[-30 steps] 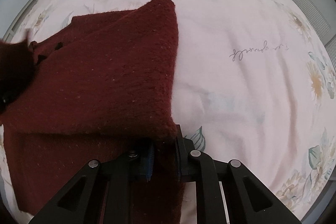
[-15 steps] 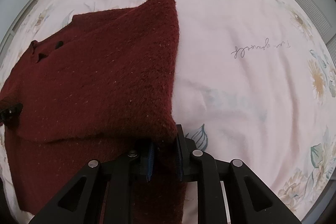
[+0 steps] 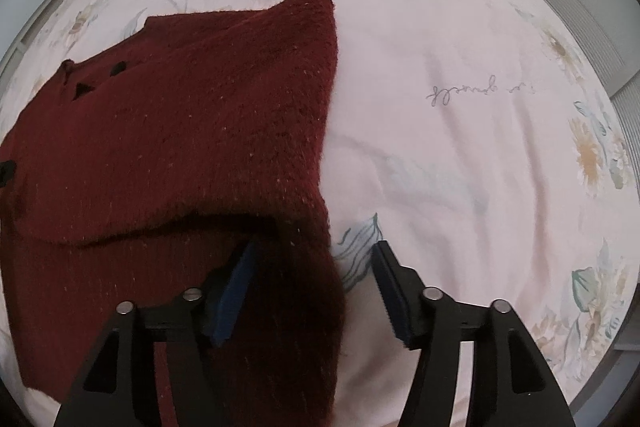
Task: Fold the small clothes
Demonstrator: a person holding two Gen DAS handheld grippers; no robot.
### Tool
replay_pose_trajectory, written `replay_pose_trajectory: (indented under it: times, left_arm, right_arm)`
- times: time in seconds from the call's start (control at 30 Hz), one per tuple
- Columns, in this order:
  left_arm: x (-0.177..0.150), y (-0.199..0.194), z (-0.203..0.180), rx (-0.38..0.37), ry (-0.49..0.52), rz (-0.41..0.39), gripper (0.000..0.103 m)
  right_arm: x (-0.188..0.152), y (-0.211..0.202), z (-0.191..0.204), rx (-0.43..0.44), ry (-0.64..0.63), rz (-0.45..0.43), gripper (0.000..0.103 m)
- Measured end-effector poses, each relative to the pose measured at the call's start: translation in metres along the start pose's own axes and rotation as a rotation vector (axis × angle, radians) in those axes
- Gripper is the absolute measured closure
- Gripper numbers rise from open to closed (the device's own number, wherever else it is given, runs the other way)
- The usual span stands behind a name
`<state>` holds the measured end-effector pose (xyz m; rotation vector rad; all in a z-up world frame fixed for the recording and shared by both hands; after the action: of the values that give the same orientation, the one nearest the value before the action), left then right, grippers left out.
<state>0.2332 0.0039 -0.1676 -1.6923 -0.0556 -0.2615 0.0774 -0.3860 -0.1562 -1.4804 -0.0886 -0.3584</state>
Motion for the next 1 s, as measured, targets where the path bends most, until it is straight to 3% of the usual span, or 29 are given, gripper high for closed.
replay_pose_trajectory:
  times: [0.1, 0.13, 0.27, 0.63, 0.67, 0.73, 0.8, 0.83, 1.0]
  left_arm:
    - [-0.004, 0.019, -0.006, -0.015, -0.021, 0.041, 0.001]
    - [-0.006, 0.028, -0.007, 0.016, -0.007, 0.058, 0.001]
    - [-0.007, 0.034, -0.007, 0.056, -0.023, 0.047, 0.001]
    - [-0.005, 0.038, -0.013, 0.034, -0.043, 0.026, 0.001]
    - [-0.006, 0.033, -0.011, 0.035, -0.038, 0.019, 0.006]
    - [-0.005, 0.021, -0.010, 0.043, 0.000, -0.011, 0.027]
    - [-0.001, 0.010, -0.013, 0.052, 0.034, -0.032, 0.075]
    - [0.001, 0.003, -0.014, 0.059, 0.048, -0.042, 0.085]
    - [0.008, -0.026, -0.013, 0.032, 0.071, -0.086, 0.090]
  right_arm:
    - [-0.005, -0.001, -0.003, -0.001, 0.007, 0.001, 0.032]
    - [-0.006, -0.002, -0.004, -0.004, 0.010, 0.004, 0.032]
    - [-0.009, -0.002, -0.009, -0.004, 0.026, 0.008, 0.032]
    - [-0.011, -0.002, -0.017, 0.003, 0.049, 0.007, 0.032]
    - [-0.010, -0.004, -0.018, 0.002, 0.049, 0.005, 0.032]
    - [-0.008, -0.009, -0.020, 0.003, 0.052, -0.002, 0.032]
    - [-0.003, -0.013, -0.023, 0.008, 0.060, -0.011, 0.032]
    - [0.000, -0.015, -0.024, 0.012, 0.065, -0.015, 0.032]
    - [0.025, -0.021, -0.023, 0.047, 0.078, -0.029, 0.025]
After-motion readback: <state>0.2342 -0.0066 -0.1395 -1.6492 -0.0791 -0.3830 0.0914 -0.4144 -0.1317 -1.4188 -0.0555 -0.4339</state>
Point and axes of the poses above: each gripper's, at about its wrist camera, not at the fingertips, and y roughly the way its jaws point, z to its left, x to its top, the point moved 9 cm from there along y, roughly the way its jaws point, and after that the axes turned 3 degrees about x, right-handed, at the moved point
